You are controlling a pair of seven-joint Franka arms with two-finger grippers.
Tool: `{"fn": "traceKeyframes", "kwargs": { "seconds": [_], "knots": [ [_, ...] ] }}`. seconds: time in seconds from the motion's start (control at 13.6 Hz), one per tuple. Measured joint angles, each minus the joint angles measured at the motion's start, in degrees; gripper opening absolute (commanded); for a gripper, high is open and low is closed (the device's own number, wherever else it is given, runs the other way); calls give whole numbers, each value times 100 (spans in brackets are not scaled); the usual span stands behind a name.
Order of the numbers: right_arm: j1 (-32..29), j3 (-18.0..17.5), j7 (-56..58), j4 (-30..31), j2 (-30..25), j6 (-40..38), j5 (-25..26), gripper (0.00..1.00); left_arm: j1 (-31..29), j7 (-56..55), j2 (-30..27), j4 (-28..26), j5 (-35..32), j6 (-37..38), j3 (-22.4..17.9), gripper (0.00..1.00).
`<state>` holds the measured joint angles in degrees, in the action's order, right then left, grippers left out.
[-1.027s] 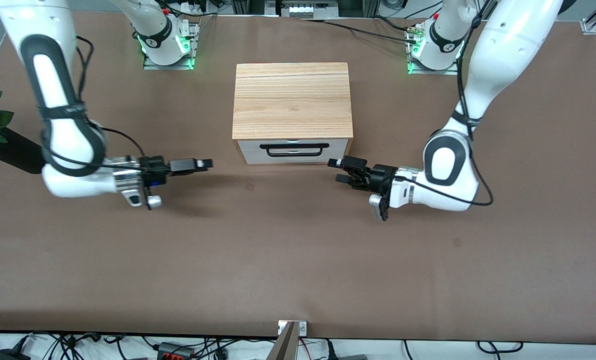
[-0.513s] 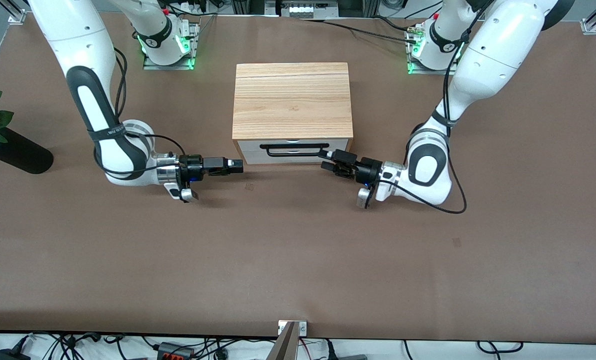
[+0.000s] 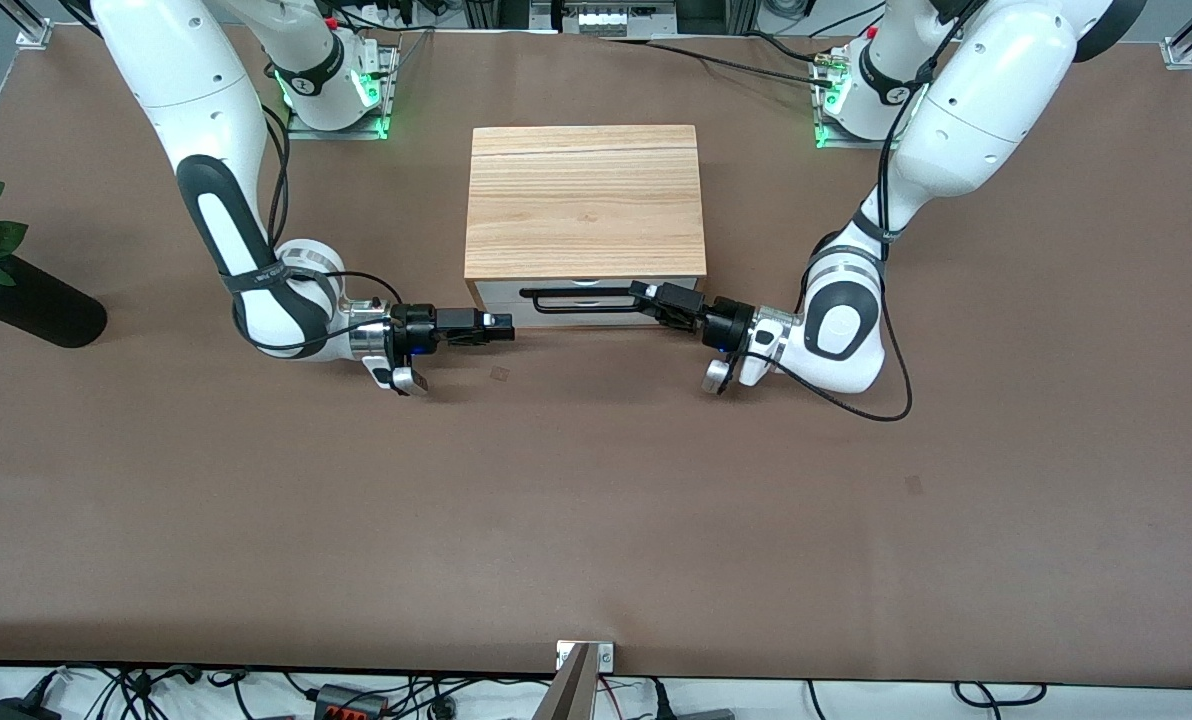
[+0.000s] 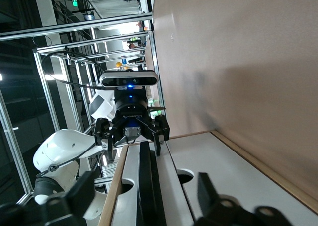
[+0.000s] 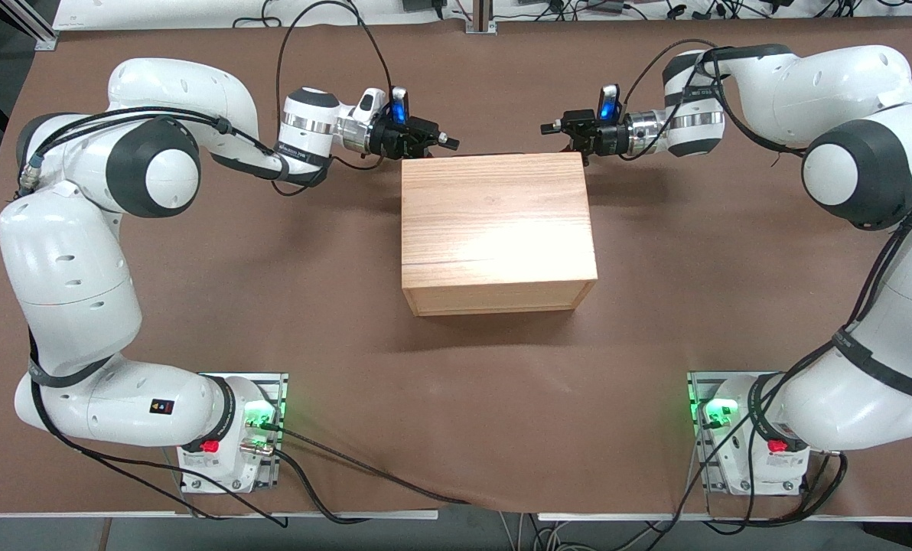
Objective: Pull top drawer with both arms simultaneously
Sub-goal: 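Close the left gripper on the handle while the right gripper grips it, then pull the black handle outward with both grippers to slide the drawer open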
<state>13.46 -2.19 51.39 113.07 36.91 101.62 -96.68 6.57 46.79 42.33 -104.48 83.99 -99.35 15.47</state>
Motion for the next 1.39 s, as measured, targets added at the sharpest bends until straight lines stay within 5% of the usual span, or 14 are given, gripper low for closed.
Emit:
{"fn": "traceKeyframes", "kwargs": {
  "seconds": [0.29,0.59,0.73,1.1,1.39],
  "knots": [
    [109,-6,10,0,4,0,-96,59,-15,44,75,-56,76,-3,-38,39],
    [175,-7,13,0,5,0,-146,51,-16,90,127,-74,79,-55,-55,28],
    [257,-9,13,2,14,-3,-146,50,-13,194,137,-78,79,-76,-55,24],
    [486,-11,53,3,17,-14,-154,18,-15,415,139,-54,145,-48,-42,22],
    [484,-8,348,4,34,-102,-230,6,-12,416,146,-56,150,-66,-43,21]
  ]
}}
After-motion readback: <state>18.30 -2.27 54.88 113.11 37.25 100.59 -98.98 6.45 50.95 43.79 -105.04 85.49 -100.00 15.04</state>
